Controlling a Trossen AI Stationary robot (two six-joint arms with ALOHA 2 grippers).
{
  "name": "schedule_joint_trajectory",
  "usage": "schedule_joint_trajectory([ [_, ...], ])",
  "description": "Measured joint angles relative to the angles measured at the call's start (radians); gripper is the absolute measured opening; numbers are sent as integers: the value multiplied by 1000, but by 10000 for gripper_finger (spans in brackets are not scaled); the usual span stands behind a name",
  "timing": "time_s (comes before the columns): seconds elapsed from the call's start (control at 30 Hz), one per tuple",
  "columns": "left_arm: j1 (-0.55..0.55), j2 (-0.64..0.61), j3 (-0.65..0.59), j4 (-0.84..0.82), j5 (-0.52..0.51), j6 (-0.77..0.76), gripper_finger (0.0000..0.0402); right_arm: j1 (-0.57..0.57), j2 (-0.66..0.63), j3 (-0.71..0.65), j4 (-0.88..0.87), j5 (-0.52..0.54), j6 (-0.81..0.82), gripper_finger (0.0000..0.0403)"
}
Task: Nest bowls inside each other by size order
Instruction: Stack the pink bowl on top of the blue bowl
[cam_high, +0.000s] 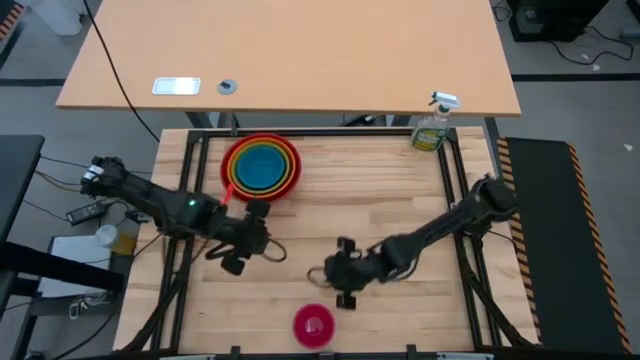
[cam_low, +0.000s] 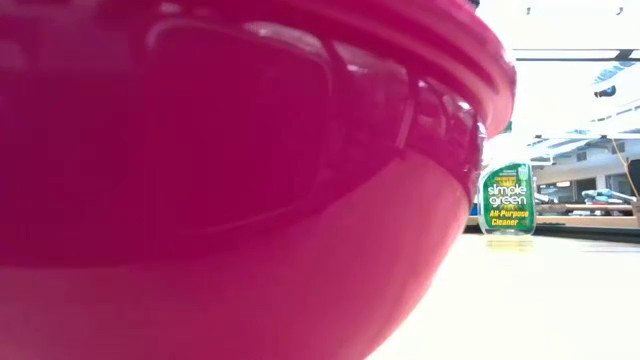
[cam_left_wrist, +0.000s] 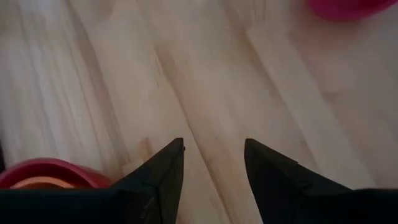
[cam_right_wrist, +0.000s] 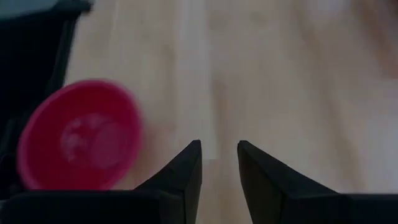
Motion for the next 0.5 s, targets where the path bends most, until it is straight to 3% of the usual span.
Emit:
schedule_joint_trajectory([
  [0.13,-83,-52,0,6,-65,-68,172,16,140,176,-90,-62,-34,113],
  [0.33,-208,-101,-47,46,-163,-167,172,24,316,478,-318,-66,-44,119],
  [0.5,-277,-136,-165,116,-227,-217,172,29,416,633,-388,-156,-29,162],
])
